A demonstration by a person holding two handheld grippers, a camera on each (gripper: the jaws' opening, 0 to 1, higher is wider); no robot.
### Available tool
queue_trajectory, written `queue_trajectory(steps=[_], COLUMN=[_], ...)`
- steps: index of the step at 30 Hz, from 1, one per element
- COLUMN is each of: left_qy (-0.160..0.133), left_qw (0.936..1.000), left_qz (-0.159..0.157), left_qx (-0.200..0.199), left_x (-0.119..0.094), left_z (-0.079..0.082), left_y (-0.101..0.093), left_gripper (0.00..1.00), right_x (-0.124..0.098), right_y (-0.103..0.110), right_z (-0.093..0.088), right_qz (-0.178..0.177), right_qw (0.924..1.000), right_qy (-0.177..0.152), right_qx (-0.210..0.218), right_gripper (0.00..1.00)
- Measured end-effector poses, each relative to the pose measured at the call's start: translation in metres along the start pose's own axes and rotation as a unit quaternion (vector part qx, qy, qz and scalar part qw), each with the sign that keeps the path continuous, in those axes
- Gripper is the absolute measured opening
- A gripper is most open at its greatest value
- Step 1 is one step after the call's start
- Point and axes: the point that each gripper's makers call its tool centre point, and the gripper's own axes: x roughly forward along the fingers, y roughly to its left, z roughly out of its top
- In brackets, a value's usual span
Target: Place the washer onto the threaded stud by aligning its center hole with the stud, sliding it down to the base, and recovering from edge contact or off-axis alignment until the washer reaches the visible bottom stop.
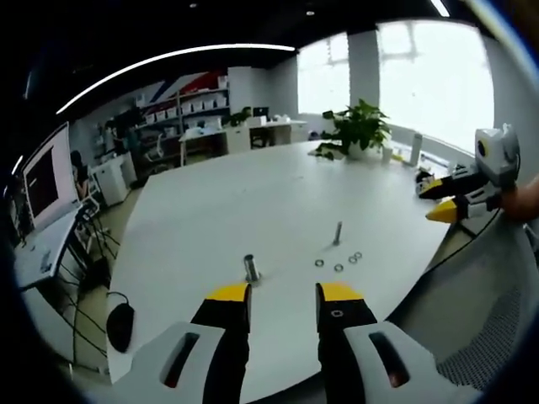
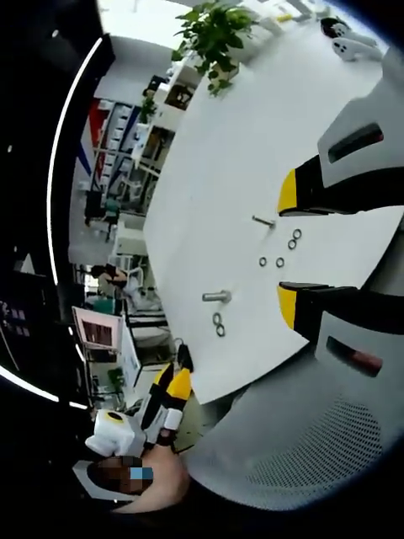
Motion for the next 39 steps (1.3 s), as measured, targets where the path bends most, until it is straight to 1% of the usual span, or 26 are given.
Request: queue_trajectory(steps=[2,4,5,6,9,14,18,23,29,32,35,37,39], left_qy=[0.002,0.011,0.017,0.022,0.025,0.032,0.03,0.034,0.033,0.039,0.048,0.049,0.046], left_qw=[0.9999,0.9996,0.9995,0.9993,0.9994,0.9993,0.9994,0.9993,0.9993,0.9991,0.9988,0.9987,0.9988], left_qz=[0.011,0.021,0.021,0.019,0.015,0.015,0.015,0.012,0.016,0.013,0.008,0.008,0.009], left_qx=[-0.005,-0.015,-0.018,-0.021,-0.02,-0.007,-0.009,-0.006,-0.01,-0.008,-0.009,-0.011,-0.016], left_x=[0.0,0.001,0.002,0.003,0.004,0.004,0.005,0.005,0.005,0.006,0.009,0.009,0.008], left_z=[0.0,-0.005,-0.007,-0.009,-0.009,-0.011,-0.01,-0.012,-0.013,-0.015,-0.017,-0.016,-0.014], left_y=[0.004,0.01,0.011,0.011,0.008,0.006,0.007,0.005,0.007,0.006,0.005,0.007,0.009], left_gripper=[0.29,0.3,0.3,0.3,0.3,0.3,0.3,0.3,0.3,0.3,0.3,0.3,0.3], right_x=[0.0,0.0,0.001,0.0,-0.001,0.0,0.001,0.002,0.001,0.0,0.0,-0.001,-0.002], right_y=[0.003,0.006,0.009,0.009,0.009,0.008,0.013,0.013,0.011,0.01,0.005,0.0,0.0], right_z=[0.0,-0.001,0.0,0.002,0.005,0.002,0.003,0.001,0.002,0.001,0.001,0.006,0.009], right_qz=[0.008,0.016,0.024,0.024,0.025,0.028,0.036,0.035,0.031,0.028,0.024,0.021,0.022], right_qw=[1.0,0.9999,0.9997,0.9997,0.9996,0.9995,0.9993,0.9994,0.9995,0.9996,0.9996,0.9995,0.9995], right_qy=[0.0,0.002,0.001,-0.003,-0.012,-0.007,-0.006,0.0,-0.003,0.0,0.001,-0.005,-0.008], right_qx=[-0.002,0.005,0.009,0.008,0.004,0.014,0.008,-0.002,0.004,0.002,0.015,0.023,0.023], right_gripper=[0.34,0.34,0.34,0.34,0.34,0.34,0.34,0.34,0.34,0.34,0.34,0.34,0.34])
